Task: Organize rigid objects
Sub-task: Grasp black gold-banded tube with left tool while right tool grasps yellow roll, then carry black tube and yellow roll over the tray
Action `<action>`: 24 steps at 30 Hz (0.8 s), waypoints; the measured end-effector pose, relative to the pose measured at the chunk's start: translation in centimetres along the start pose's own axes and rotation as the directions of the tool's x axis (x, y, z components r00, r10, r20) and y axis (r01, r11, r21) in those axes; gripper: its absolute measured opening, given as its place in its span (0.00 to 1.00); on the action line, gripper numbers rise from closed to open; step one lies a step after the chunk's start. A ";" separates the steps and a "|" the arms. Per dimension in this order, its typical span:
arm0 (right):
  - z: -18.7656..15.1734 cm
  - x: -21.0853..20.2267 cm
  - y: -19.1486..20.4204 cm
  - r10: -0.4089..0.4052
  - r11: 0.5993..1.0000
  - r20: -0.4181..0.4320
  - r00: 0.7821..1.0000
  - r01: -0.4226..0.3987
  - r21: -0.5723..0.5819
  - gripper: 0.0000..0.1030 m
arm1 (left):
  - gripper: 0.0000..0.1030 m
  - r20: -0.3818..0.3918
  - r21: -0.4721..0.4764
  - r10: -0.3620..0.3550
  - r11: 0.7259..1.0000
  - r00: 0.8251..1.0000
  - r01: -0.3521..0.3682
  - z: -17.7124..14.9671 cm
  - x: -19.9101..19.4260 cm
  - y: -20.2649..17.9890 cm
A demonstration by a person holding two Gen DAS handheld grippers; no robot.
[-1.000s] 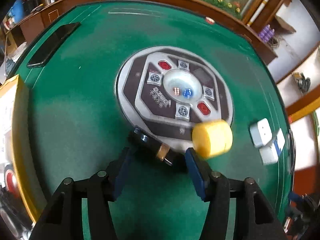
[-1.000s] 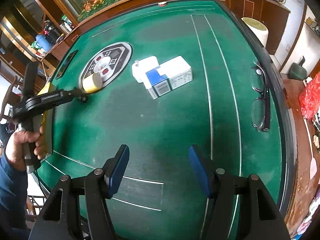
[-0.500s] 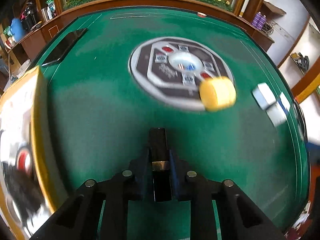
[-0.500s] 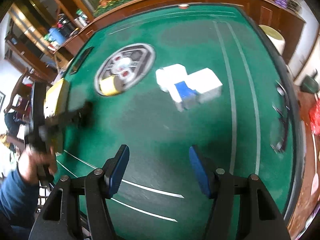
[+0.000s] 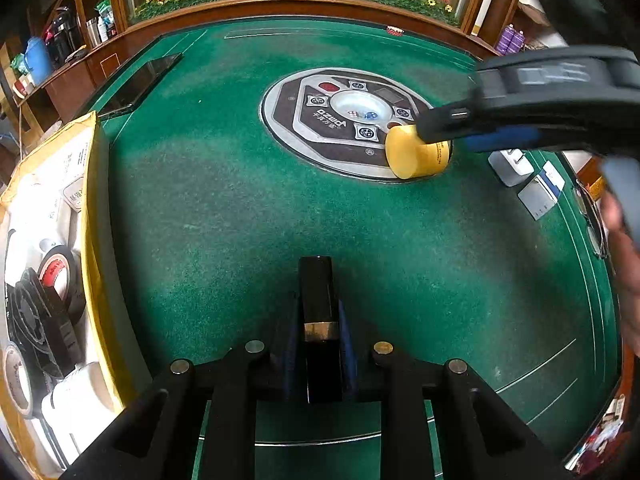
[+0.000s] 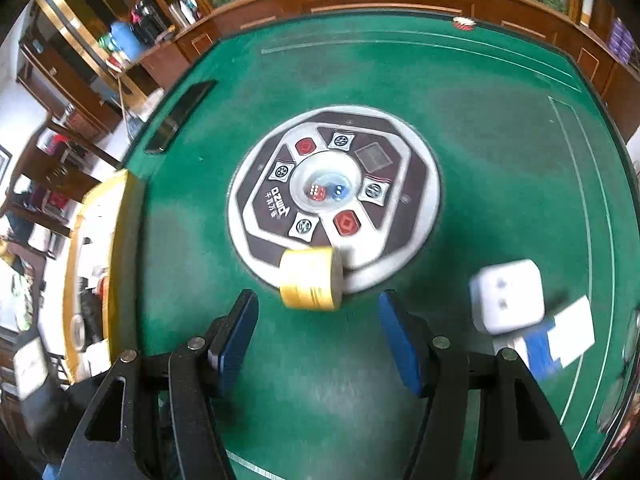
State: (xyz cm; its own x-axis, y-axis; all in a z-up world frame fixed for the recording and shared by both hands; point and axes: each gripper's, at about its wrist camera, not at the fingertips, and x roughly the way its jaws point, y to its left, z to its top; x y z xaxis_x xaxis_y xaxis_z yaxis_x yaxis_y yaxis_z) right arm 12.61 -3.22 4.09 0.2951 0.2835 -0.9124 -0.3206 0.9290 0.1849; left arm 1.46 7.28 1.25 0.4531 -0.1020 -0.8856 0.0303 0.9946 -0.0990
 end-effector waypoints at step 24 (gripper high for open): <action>-7.1 -2.4 -1.4 0.086 0.996 -0.054 0.995 -0.085 0.015 0.32 | 0.17 0.056 -0.091 -0.121 0.988 0.991 0.126 -1.0 -2.4 0.1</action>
State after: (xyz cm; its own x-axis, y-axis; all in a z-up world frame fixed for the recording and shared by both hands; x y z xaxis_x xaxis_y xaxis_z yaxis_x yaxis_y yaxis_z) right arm 5.98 -6.92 3.46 0.2173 0.3491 -0.9115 -0.3310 0.9049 0.2676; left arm -0.52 7.60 2.91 0.4955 -0.2201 -0.8402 0.0055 0.9681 -0.2504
